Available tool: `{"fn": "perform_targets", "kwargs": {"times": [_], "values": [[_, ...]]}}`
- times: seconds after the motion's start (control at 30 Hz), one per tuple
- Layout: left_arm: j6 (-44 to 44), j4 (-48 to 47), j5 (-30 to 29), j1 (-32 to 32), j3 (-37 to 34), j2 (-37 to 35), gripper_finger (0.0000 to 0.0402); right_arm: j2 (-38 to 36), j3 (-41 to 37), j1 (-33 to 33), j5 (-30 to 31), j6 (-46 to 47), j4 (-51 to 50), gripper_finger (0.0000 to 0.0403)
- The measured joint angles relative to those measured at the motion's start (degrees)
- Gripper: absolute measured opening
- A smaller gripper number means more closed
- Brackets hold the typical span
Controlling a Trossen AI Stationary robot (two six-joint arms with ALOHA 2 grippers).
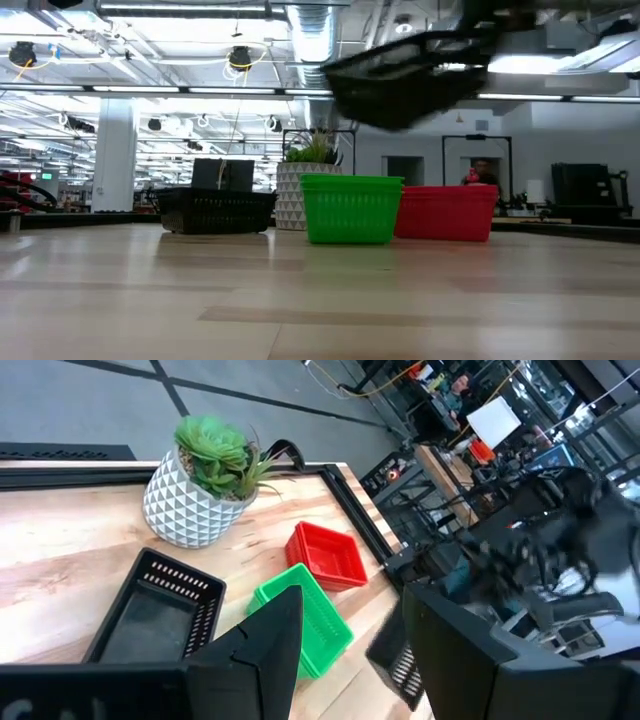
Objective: Stack baskets by color
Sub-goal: Stack the bottom black bin on the top black bin
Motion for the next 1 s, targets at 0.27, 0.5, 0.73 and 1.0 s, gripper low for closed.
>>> {"fn": "perform_targets", "kwargs": {"times": [0.27,0.5,0.73,1.0], "values": [[-0.04,0.01,0.84,0.01,0.0,0.0,0.0162,13.59,13.9,-15.75,-8.77,-23.05,6.76,0.0],[-0.09,-0.03,0.97,0.01,0.0,0.02,0.0162,30.4,30.43,-23.24,-17.1,-33.49,10.97,0.0],[-0.17,-0.34,0.97,-0.01,0.0,0.01,0.0162,47.05,49.27,-28.07,-25.64,-37.33,10.28,0.0],[-1.14,-1.5,1.08,-0.01,0.0,0.0,0.0162,54.21,54.35,-33.32,-31.06,-38.51,9.18,0.0]]}}
